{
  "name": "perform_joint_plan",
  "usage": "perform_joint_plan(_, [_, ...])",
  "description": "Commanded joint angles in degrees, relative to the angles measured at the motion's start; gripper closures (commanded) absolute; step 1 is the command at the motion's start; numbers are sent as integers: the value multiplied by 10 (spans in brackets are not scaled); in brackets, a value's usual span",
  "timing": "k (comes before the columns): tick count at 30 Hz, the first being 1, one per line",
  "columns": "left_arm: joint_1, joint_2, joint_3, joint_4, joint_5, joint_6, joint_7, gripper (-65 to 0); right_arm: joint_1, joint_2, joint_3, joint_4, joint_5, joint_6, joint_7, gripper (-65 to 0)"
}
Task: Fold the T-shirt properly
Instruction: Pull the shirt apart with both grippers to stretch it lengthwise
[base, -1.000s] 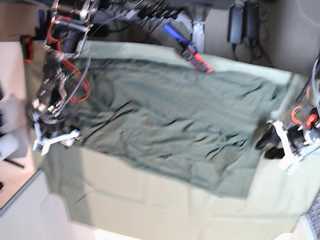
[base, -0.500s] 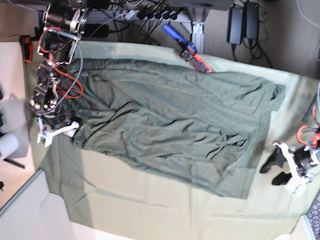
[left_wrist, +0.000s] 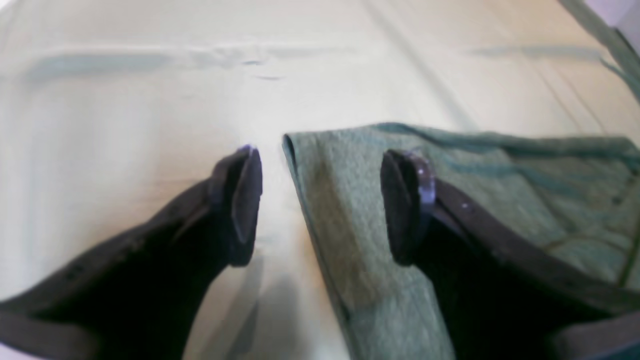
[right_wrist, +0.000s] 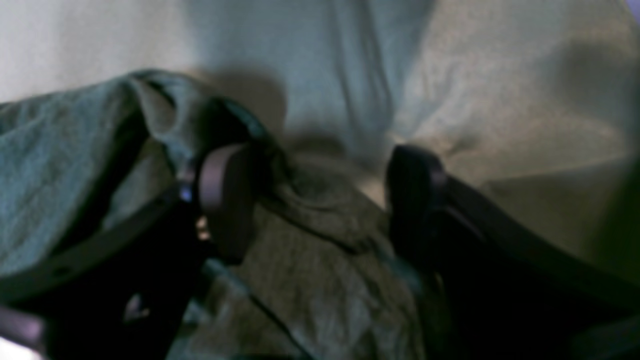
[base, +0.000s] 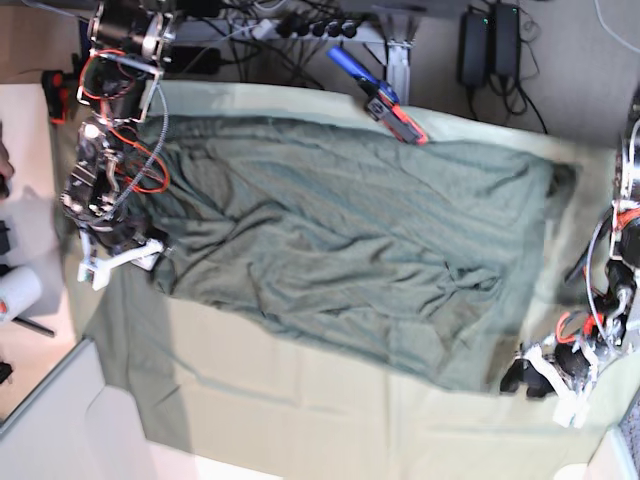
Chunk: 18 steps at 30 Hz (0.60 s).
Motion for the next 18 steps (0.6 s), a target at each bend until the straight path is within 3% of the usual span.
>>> perform_joint_plan(1, [-21,2,-3,-6,4,6,-21,-406,1,8,1,1,-2,0,-30,-413])
perform_joint_plan(7, [-9,31,-2,-41,47,54,-34,-406,1,8,1,1,-2,-1,-35,-413])
perform_joint_plan(18, [1,36,-2,-38,65,50,-26,-406,1,7,1,1,20,-1,-35,-413])
